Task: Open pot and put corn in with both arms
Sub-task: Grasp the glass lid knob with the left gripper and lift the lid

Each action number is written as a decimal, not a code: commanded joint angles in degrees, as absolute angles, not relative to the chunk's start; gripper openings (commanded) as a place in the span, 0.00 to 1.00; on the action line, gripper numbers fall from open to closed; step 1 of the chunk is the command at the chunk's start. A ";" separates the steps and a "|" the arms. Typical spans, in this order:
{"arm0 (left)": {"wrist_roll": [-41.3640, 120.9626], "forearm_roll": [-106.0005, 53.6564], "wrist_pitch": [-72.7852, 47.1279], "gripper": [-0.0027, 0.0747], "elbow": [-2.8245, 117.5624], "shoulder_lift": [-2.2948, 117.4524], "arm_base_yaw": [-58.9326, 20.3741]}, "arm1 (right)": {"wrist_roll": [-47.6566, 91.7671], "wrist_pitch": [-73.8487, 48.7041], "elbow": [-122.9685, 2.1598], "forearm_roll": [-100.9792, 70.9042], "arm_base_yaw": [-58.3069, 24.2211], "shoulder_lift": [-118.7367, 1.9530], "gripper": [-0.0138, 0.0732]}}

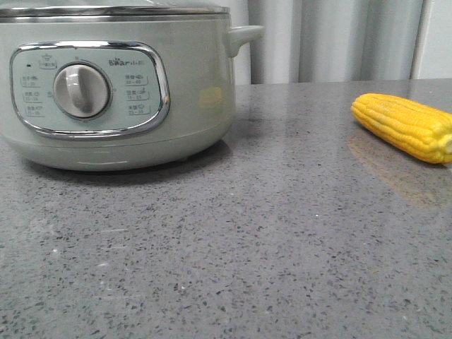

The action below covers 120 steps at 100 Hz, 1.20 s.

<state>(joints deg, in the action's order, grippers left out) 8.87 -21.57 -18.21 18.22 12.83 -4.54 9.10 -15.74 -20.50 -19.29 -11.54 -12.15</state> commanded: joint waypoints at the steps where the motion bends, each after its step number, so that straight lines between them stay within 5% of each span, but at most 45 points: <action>1: 15.55 -21.31 -16.09 0.16 25.65 19.95 -4.56 | 9.76 -15.57 -28.00 -14.43 -11.23 -19.79 0.16; 20: 20.54 -25.96 -15.31 0.66 35.18 32.46 -5.72 | 9.76 -15.83 -37.61 -14.30 -11.23 -30.32 0.58; 35: 24.46 -29.11 -9.12 0.66 40.79 41.79 -11.20 | 9.76 -15.57 -39.94 -14.30 -11.23 -33.70 0.83; 69: 24.46 -29.00 10.74 0.66 51.49 63.13 -29.39 | 9.76 -15.59 -39.94 -14.27 -11.23 -34.21 0.83; 120: 24.24 -29.91 13.30 0.65 61.54 83.06 -30.77 | 9.76 -20.37 -39.94 -14.27 -11.23 -34.21 0.83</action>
<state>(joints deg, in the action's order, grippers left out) 24.28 -28.90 9.47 59.37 83.73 -30.33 9.10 -23.14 -37.90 -14.54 -11.54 -33.75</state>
